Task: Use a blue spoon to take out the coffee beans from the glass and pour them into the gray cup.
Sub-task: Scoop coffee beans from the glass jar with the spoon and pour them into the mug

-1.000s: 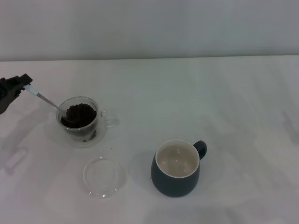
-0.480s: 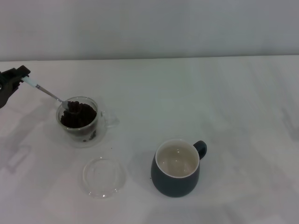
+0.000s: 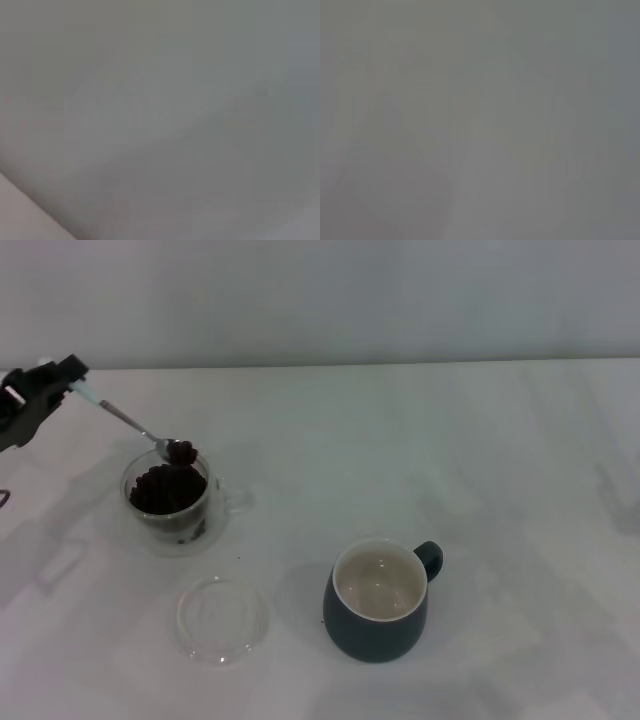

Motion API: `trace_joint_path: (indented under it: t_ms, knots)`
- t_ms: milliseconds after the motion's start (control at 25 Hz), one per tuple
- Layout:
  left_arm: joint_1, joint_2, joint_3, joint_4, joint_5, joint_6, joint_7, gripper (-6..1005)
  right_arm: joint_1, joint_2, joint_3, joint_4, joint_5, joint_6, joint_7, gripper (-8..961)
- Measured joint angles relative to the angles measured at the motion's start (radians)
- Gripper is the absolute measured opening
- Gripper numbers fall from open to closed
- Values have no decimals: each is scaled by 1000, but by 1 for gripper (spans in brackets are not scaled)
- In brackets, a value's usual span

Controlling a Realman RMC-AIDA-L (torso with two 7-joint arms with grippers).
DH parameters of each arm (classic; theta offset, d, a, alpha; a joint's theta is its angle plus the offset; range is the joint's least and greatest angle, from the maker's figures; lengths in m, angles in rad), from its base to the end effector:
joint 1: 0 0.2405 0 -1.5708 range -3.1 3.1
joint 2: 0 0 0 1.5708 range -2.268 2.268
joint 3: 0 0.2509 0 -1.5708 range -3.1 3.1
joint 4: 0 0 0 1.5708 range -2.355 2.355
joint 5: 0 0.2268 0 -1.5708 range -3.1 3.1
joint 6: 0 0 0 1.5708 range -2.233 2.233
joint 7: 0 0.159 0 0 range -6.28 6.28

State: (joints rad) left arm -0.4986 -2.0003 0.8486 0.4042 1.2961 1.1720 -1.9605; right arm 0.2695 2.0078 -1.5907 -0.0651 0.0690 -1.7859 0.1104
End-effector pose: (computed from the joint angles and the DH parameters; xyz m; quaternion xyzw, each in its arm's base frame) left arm -0.2988 0.3970 0.0260 -0.6349 -0.5817 -0.4678 0.1994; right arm 0.3368 0.2667 0.0638 -0.6478 0.0069 0.3754 0.6629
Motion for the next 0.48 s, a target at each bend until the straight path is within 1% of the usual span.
trace_joint_path:
  t_ms: [80,120,160,240,360,480]
  knots:
    - [0,0,0,0,0,0,0,127,8,0,0,-1,0,0,0,584]
    - [-12,0,3,-3,7,3,-1,127,11,0,0,-1,0,0,0,584]
    - [-29,-6,10,-4,23,9,-3,127,14,0,0,-1,0,0,0,584]
    - [-43,-12,22,-5,30,13,-5,127,18,0,0,-1,0,4,0,584]
    - [-64,-19,55,-7,31,17,-16,127,24,0,-1,-2,-3,16,0,584]
    - [-85,-21,101,-8,31,23,-42,127,27,0,-3,-1,-6,25,0,584]
